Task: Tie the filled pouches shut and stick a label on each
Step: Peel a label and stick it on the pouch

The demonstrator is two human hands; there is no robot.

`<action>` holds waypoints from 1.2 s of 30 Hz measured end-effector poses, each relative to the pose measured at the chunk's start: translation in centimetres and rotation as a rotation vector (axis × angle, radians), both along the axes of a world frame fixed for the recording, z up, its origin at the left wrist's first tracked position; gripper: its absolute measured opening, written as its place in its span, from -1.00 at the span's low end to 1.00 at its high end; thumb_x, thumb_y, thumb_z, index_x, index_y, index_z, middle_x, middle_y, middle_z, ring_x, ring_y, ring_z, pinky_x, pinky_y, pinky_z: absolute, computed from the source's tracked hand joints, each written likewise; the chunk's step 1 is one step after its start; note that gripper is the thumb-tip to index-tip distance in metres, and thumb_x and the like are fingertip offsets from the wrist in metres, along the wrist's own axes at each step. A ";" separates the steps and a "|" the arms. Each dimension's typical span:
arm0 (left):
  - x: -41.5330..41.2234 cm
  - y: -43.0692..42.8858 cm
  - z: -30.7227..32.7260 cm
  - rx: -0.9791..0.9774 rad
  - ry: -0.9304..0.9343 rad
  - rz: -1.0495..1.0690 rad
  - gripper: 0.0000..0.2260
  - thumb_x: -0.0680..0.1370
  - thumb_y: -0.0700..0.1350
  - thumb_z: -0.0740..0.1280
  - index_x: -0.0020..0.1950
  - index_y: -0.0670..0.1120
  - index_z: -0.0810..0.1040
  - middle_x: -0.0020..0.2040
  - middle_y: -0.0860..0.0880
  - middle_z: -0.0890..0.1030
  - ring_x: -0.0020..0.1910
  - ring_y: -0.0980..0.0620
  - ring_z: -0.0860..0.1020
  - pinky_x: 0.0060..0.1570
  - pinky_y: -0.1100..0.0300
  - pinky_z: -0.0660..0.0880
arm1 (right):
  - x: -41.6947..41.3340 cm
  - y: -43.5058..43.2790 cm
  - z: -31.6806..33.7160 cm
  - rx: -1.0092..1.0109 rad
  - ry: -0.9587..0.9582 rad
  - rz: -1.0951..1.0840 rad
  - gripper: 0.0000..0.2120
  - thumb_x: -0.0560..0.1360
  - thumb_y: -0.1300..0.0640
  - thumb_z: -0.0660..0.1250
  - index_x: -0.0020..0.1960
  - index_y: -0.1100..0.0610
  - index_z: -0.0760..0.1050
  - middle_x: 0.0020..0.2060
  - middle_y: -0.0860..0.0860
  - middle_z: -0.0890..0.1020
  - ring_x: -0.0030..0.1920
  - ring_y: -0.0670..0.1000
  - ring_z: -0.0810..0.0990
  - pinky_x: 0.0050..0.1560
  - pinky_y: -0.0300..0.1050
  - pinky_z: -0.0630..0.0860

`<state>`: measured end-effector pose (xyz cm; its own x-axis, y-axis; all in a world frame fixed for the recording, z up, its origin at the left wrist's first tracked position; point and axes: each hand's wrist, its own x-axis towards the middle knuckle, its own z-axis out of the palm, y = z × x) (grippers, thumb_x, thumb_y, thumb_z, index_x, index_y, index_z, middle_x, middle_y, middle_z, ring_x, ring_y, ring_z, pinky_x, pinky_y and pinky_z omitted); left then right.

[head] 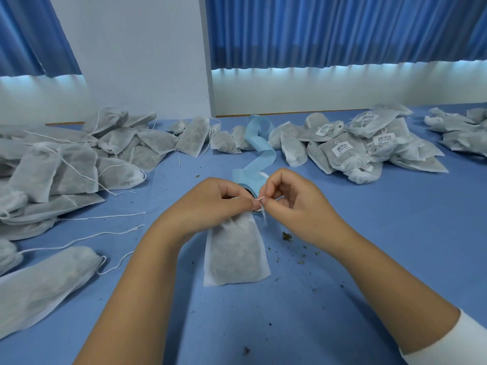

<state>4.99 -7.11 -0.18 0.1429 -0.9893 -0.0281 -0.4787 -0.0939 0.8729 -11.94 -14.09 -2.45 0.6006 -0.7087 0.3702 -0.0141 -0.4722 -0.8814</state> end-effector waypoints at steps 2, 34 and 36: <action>0.1 0.0 0.0 0.009 0.008 -0.010 -0.74 0.47 0.07 0.45 -0.08 -0.13 0.70 -0.22 -0.13 0.55 -0.26 0.16 0.42 -0.31 0.42 0.34 | -0.1 -0.1 0.2 0.066 -0.005 0.032 -0.76 0.51 0.37 0.33 -0.19 0.07 0.42 -0.19 0.20 0.58 -0.26 0.08 0.48 -0.16 -0.04 0.45; -0.1 -0.1 0.3 0.013 0.348 0.051 -0.73 0.63 0.03 0.27 -0.11 0.02 0.73 -0.13 0.01 0.71 -0.17 0.12 0.63 -0.13 0.25 0.50 | 0.1 -0.6 -0.1 0.156 -0.107 -0.099 -0.95 0.48 0.25 0.43 -0.08 0.18 0.68 -0.22 0.00 0.72 -0.22 -0.12 0.66 -0.08 -0.30 0.58; -0.2 -0.2 0.2 0.028 0.377 0.068 -0.72 0.63 -0.03 0.25 -0.12 -0.03 0.73 -0.16 0.00 0.70 -0.19 0.11 0.61 -0.13 0.22 0.50 | 0.2 -0.5 -0.2 0.139 -0.090 -0.087 -0.94 0.50 0.27 0.40 -0.08 0.21 0.66 -0.23 0.02 0.72 -0.22 -0.11 0.66 -0.08 -0.29 0.58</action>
<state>4.76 -7.36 0.04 0.1823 -0.9761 -0.1181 -0.1163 -0.1407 0.9832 -11.69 -14.63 -2.61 0.5033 -0.8047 0.3148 0.0325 -0.3464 -0.9375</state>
